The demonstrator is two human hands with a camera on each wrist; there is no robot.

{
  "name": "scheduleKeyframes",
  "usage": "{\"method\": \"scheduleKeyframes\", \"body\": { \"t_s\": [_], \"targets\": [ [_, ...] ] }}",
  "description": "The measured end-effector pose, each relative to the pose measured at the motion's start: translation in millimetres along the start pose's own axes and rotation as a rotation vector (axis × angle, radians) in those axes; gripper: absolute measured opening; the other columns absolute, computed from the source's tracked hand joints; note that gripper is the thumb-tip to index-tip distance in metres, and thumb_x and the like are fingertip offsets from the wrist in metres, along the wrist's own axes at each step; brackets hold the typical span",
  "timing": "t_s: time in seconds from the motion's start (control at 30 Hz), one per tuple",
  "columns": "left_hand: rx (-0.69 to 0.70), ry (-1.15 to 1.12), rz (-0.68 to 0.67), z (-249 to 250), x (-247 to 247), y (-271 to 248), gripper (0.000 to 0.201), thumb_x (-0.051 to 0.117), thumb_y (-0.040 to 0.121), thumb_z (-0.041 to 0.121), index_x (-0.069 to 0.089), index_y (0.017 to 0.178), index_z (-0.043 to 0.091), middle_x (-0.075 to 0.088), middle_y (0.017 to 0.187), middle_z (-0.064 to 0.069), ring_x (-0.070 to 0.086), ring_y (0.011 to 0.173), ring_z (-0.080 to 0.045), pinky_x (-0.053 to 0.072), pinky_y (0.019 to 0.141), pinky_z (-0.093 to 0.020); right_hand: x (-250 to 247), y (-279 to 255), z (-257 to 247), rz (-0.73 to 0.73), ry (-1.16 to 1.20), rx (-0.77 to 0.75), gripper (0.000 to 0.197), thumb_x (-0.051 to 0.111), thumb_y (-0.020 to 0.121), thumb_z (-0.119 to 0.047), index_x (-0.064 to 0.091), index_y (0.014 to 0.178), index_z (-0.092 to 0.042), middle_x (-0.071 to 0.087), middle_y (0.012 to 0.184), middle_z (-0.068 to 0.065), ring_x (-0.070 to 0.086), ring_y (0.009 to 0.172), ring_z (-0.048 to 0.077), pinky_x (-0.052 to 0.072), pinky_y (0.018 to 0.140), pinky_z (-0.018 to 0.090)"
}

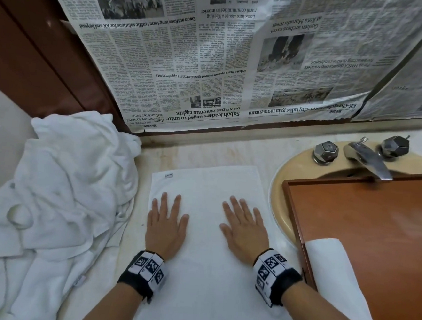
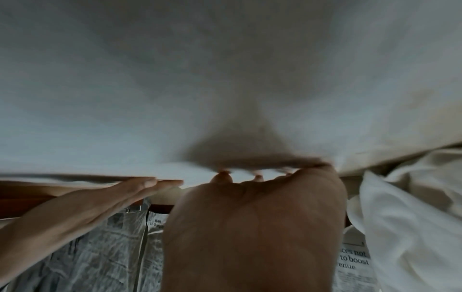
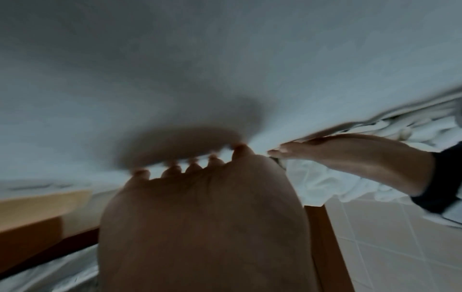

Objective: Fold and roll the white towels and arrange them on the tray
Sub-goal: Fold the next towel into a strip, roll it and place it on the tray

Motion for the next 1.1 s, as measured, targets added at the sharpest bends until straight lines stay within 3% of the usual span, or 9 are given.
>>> {"method": "scheduleKeyframes", "body": {
  "t_s": [0.1,0.2,0.27,0.33,0.43,0.67,0.8,0.93,1.1],
  "targets": [
    [-0.073,-0.026,0.027,-8.9,-9.3,3.9,0.063,0.023,0.102,0.054,0.01,0.159,0.031,-0.006,0.168,-0.003,-0.005,0.153,-0.03,0.003,0.123,-0.051,-11.8,-5.5,20.4,0.027,0.078,0.126,0.063,0.013,0.104,-0.046,-0.004,0.158,-0.018,-0.015,0.164,-0.002,-0.012,0.151,0.016,-0.005,0.121,0.042],
    [-0.063,-0.11,0.06,5.1,-17.4,13.7,0.061,0.031,0.102,0.048,0.024,0.156,0.019,0.006,0.167,-0.007,0.003,0.153,-0.03,0.006,0.122,-0.053,-27.9,-18.3,27.7,0.171,0.207,0.213,0.061,0.035,0.104,-0.031,0.016,0.155,-0.003,0.014,0.163,0.013,0.011,0.151,0.024,0.012,0.122,0.035],
    [0.052,-0.133,0.065,28.3,-22.7,22.3,0.064,0.032,0.097,0.046,0.033,0.153,0.014,0.019,0.163,-0.011,0.017,0.15,-0.03,0.013,0.121,-0.051,-34.9,-29.8,33.1,0.264,0.257,0.29,0.048,0.044,0.1,-0.019,0.037,0.143,0.001,0.038,0.148,0.015,0.036,0.137,0.028,0.032,0.111,0.033],
    [0.215,-0.178,0.059,60.2,-25.2,31.1,0.058,0.042,0.095,0.039,0.044,0.147,0.012,0.038,0.155,-0.013,0.035,0.141,-0.034,0.026,0.116,-0.045,-35.4,-39.2,39.8,0.302,0.265,0.377,0.03,0.046,0.098,-0.012,0.05,0.126,-0.002,0.05,0.13,0.014,0.051,0.117,0.027,0.046,0.092,0.033],
    [0.444,-0.187,-0.023,116.6,-17.7,45.3,0.042,0.051,0.1,0.025,0.052,0.141,0.019,0.053,0.14,-0.009,0.049,0.125,-0.031,0.04,0.103,-0.041,-29.5,-45.5,48.2,0.292,0.27,0.49,0.02,0.047,0.098,-0.009,0.055,0.114,-0.002,0.053,0.122,0.014,0.056,0.103,0.027,0.045,0.078,0.029],
    [0.723,-0.067,-0.094,196.9,1.2,73.2,0.036,0.05,0.1,0.019,0.063,0.131,0.032,0.06,0.113,-0.005,0.057,0.099,-0.029,0.045,0.078,-0.039,-19.4,-48.2,49.8,0.221,0.284,0.561,0.026,0.047,0.101,-0.023,0.051,0.121,-0.006,0.047,0.128,0.008,0.053,0.115,0.024,0.046,0.081,0.029],
    [0.713,0.029,-0.139,203.4,8.2,86.1,0.035,0.044,0.102,0.024,0.061,0.13,0.037,0.059,0.112,0.0,0.058,0.101,-0.025,0.036,0.073,-0.035,-14.9,-46.7,49.6,0.234,0.328,0.607,0.032,0.05,0.1,-0.025,0.049,0.126,-0.006,0.048,0.129,0.009,0.049,0.12,0.025,0.045,0.084,0.03],
    [0.728,0.034,-0.166,203.2,9.7,86.8,0.032,0.043,0.101,0.023,0.063,0.123,0.035,0.058,0.11,0.002,0.057,0.1,-0.022,0.032,0.073,-0.035,-13.2,-45.2,46.0,0.272,0.366,0.61,0.026,0.054,0.095,-0.02,0.055,0.116,-0.006,0.057,0.12,0.009,0.054,0.112,0.025,0.046,0.078,0.031],
    [0.706,0.097,-0.186,207.3,10.4,86.0,0.024,0.045,0.092,0.016,0.06,0.11,0.02,0.057,0.101,-0.003,0.056,0.095,-0.029,0.038,0.079,-0.038,-19.7,-52.4,49.8,0.315,0.533,0.605,0.016,0.059,0.087,-0.015,0.047,0.097,-0.009,0.06,0.092,0.007,0.058,0.077,0.026,0.042,0.058,0.031]
  ]
}}
Point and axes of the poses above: each hand's wrist, its own y-axis towards the middle knuckle, its own x-axis out of the palm, z = x × y, the point moved 3 cm from there along y, towards the middle knuckle
